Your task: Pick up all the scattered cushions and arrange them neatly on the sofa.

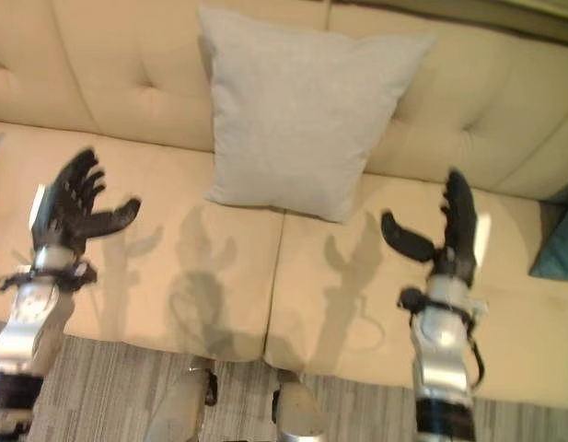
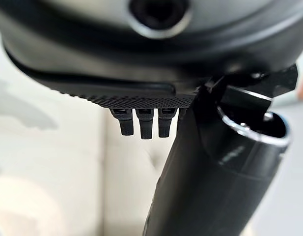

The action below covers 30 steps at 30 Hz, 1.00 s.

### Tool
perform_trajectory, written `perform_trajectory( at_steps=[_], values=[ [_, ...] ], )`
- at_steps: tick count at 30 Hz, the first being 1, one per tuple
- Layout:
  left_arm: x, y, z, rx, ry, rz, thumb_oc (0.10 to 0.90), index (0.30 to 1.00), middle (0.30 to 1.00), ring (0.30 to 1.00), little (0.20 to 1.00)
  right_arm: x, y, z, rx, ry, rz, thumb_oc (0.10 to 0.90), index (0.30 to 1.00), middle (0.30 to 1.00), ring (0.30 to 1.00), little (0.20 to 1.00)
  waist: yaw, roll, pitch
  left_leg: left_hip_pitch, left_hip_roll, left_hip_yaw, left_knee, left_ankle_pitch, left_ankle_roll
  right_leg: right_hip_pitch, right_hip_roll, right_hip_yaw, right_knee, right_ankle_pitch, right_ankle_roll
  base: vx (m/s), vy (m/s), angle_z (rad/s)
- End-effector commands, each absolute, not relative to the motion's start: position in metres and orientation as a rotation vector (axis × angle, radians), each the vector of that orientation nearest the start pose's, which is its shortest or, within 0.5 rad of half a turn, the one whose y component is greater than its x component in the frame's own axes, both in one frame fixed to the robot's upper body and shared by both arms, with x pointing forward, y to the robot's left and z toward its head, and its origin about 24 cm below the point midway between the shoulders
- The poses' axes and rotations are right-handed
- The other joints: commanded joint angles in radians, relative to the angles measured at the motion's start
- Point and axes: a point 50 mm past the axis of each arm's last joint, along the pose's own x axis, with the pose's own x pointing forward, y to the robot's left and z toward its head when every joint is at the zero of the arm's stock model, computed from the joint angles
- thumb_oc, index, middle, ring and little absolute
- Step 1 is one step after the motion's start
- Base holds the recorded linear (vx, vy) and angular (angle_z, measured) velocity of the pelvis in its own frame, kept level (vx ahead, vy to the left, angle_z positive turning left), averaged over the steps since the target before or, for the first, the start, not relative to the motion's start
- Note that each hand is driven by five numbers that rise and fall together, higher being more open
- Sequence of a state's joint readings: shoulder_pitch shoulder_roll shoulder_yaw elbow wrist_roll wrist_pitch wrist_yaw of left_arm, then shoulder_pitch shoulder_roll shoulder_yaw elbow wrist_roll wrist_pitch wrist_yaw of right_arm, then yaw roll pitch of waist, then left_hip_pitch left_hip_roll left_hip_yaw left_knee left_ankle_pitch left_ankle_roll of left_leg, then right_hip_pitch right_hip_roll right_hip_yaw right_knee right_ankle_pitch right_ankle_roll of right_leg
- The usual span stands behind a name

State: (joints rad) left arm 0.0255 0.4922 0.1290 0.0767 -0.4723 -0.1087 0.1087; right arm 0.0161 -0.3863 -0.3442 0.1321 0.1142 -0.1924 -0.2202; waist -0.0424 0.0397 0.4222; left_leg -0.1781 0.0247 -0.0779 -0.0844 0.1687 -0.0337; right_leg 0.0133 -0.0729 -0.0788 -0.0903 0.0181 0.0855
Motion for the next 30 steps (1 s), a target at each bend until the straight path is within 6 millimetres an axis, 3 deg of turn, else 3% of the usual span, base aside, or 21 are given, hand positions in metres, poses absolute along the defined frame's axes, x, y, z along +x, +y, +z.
perform_trajectory(
  at_steps=[1, 2, 3, 5, 7, 8, 9, 11, 12, 17, 18, 21, 24, 25, 26, 27, 30],
  values=[
    [0.202, 0.282, 0.032, -0.153, -0.012, 0.270, 0.800, 0.900, 0.900, 0.900, 0.900, 0.207, -0.330, 0.090, -0.297, -0.251, -0.566, 0.800, 0.900, 0.900, 0.900, 0.900, 0.032, 0.004, -0.265, 0.030, 0.067, -0.041, 0.107, -0.098, -0.064, -0.035, 0.011, -0.042, 0.171, -0.183, -0.022, -0.14, -0.112, 0.24],
    [0.201, 0.282, 0.032, -0.155, -0.011, 0.270, 0.800, 0.900, 0.900, 0.900, 0.900, 0.207, -0.331, 0.090, -0.298, -0.251, -0.565, 0.800, 0.900, 0.900, 0.900, 0.900, 0.029, 0.005, -0.267, 0.028, 0.067, -0.045, 0.105, -0.096, -0.065, -0.036, 0.012, -0.045, 0.170, -0.182, -0.023, -0.31, -0.064, 0.39],
    [0.194, 0.275, 0.018, -0.213, 0.025, 0.261, 0.800, 0.900, 0.900, 0.900, 0.900, 0.209, -0.333, 0.089, -0.275, -0.253, -0.592, 0.800, 0.900, 0.900, 0.900, 0.900, 0.060, -0.002, -0.245, -0.021, 0.049, -0.130, 0.148, -0.022, -0.110, -0.058, 0.019, -0.053, 0.168, -0.171, -0.034, -0.26, -0.036, 0.40],
    [0.191, 0.274, 0.012, -0.238, 0.048, 0.269, 0.800, 0.900, 0.900, 0.900, 0.900, 0.211, -0.332, 0.086, -0.230, -0.261, -0.602, 0.800, 0.900, 0.900, 0.900, 0.900, 0.058, -0.013, -0.243, -0.038, 0.033, -0.149, 0.187, -0.046, -0.105, -0.073, 0.010, -0.065, 0.168, -0.161, -0.038, -0.36, -0.053, 0.49],
    [0.185, 0.266, -0.007, -0.302, 0.105, 0.287, 0.800, 0.900, 0.900, 0.900, 0.900, 0.209, -0.332, 0.080, -0.190, -0.246, -0.630, 0.800, 0.900, 0.900, 0.900, 0.900, 0.040, -0.039, -0.245, -0.031, 0.057, -0.049, 0.291, -0.120, -0.065, -0.099, -0.021, -0.105, 0.153, -0.129, -0.039, -0.43, -0.074, 0.67],
    [0.181, 0.267, -0.011, -0.298, 0.118, 0.300, 0.800, 0.900, 0.900, 0.900, 0.900, 0.207, -0.332, 0.080, -0.193, -0.244, -0.638, 0.800, 0.900, 0.900, 0.900, 0.900, 0.027, -0.045, -0.254, -0.003, 0.102, 0.029, 0.342, -0.148, -0.055, -0.106, -0.032, -0.124, 0.143, -0.117, -0.041, -0.41, -0.047, 0.70],
    [0.175, 0.264, -0.026, -0.334, 0.174, 0.333, 0.800, 0.900, 0.900, 0.900, 0.900, 0.200, -0.336, 0.079, -0.209, -0.234, -0.656, 0.800, 0.900, 0.900, 0.900, 0.900, -0.003, -0.052, -0.275, 0.074, 0.178, 0.131, 0.464, -0.170, -0.059, -0.118, -0.047, -0.160, 0.127, -0.099, -0.044, -0.41, -0.018, 0.51],
    [0.171, 0.261, -0.033, -0.331, 0.209, 0.337, 0.800, 0.900, 0.900, 0.900, 0.900, 0.195, -0.338, 0.075, -0.208, -0.212, -0.674, 0.800, 0.900, 0.900, 0.900, 0.900, -0.018, -0.047, -0.284, 0.119, 0.197, 0.144, 0.536, -0.183, -0.068, -0.122, -0.047, -0.181, 0.122, -0.086, -0.047, -0.27, 0.038, 0.39],
    [0.169, 0.256, -0.043, -0.322, 0.260, 0.335, 0.800, 0.900, 0.900, 0.900, 0.900, 0.190, -0.337, 0.070, -0.198, -0.190, -0.681, 0.800, 0.900, 0.900, 0.900, 0.900, -0.044, -0.034, -0.307, 0.200, 0.183, 0.132, 0.575, -0.190, -0.081, -0.143, -0.053, -0.203, 0.127, -0.073, -0.047, -0.12, 0.075, 0.74],
    [0.175, 0.244, -0.043, -0.265, 0.268, 0.299, 0.800, 0.900, 0.900, 0.900, 0.900, 0.186, -0.335, 0.063, -0.172, -0.165, -0.698, 0.800, 0.900, 0.900, 0.900, 0.900, -0.091, 0.004, -0.315, 0.324, 0.126, 0.096, 0.488, -0.244, -0.107, -0.203, -0.059, -0.237, 0.153, -0.034, -0.027, -0.31, 0.224, 0.40],
    [0.186, 0.231, -0.040, -0.268, 0.260, 0.251, 0.800, 0.900, 0.900, 0.900, 0.900, 0.189, -0.330, 0.064, -0.126, -0.187, -0.705, 0.800, 0.900, 0.900, 0.900, 0.900, -0.119, 0.016, -0.316, 0.358, 0.109, 0.144, 0.381, -0.371, -0.078, -0.245, -0.084, -0.258, 0.150, 0.009, 0.007, -0.39, 0.335, 0.22],
    [0.196, 0.213, -0.035, -0.236, 0.247, 0.166, 0.800, 0.900, 0.900, 0.900, 0.900, 0.197, -0.318, 0.060, -0.040, -0.194, -0.709, 0.800, 0.900, 0.900, 0.900, 0.900, -0.119, -0.007, -0.288, 0.360, 0.027, 0.152, 0.233, -0.513, -0.009, -0.287, -0.136, -0.245, 0.101, 0.107, 0.073, -0.45, 0.421, 0.66],
    [0.199, 0.207, -0.040, -0.220, 0.277, 0.145, 0.800, 0.900, 0.900, 0.900, 0.900, 0.202, -0.305, 0.053, 0.053, -0.188, -0.705, 0.800, 0.900, 0.900, 0.900, 0.900, -0.102, -0.030, -0.262, 0.357, -0.006, 0.167, 0.181, -0.496, 0.018, -0.278, -0.147, -0.278, 0.028, 0.132, 0.102, -0.46, 0.312, -0.39],
    [0.200, 0.204, -0.041, -0.197, 0.286, 0.134, 0.800, 0.900, 0.900, 0.900, 0.900, 0.203, -0.299, 0.048, 0.082, -0.173, -0.695, 0.800, 0.900, 0.900, 0.900, 0.900, -0.109, -0.038, -0.251, 0.352, -0.013, 0.162, 0.167, -0.473, 0.021, -0.289, -0.158, -0.259, 0.042, 0.139, 0.112, -0.48, 0.171, -0.02],
    [0.204, 0.201, -0.040, -0.171, 0.293, 0.104, 0.800, 0.900, 0.900, 0.900, 0.900, 0.207, -0.293, 0.045, 0.106, -0.157, -0.673, 0.800, 0.900, 0.900, 0.900, 0.900, -0.114, -0.033, -0.229, 0.326, -0.003, 0.153, 0.155, -0.444, 0.030, -0.293, -0.142, -0.184, 0.086, 0.100, 0.123, -0.49, 0.170, 0.34],
    [0.205, 0.201, -0.040, -0.170, 0.292, 0.104, 0.800, 0.900, 0.900, 0.900, 0.900, 0.207, -0.293, 0.045, 0.108, -0.158, -0.673, 0.800, 0.900, 0.900, 0.900, 0.900, -0.113, -0.040, -0.231, 0.323, -0.010, 0.154, 0.153, -0.438, 0.032, -0.300, -0.149, -0.180, 0.090, 0.102, 0.123, -0.50, 0.150, 0.43],
    [0.201, 0.202, -0.051, -0.120, 0.359, 0.101, 0.800, 0.900, 0.900, 0.900, 0.900, 0.206, -0.294, 0.039, 0.098, -0.127, -0.682, 0.800, 0.900, 0.900, 0.900, 0.900, -0.085, -0.035, -0.236, 0.253, -0.022, 0.141, 0.124, -0.362, 0.060, -0.218, -0.141, -0.082, 0.306, 0.017, 0.090, -0.50, 0.091, 0.39]
  ],
)
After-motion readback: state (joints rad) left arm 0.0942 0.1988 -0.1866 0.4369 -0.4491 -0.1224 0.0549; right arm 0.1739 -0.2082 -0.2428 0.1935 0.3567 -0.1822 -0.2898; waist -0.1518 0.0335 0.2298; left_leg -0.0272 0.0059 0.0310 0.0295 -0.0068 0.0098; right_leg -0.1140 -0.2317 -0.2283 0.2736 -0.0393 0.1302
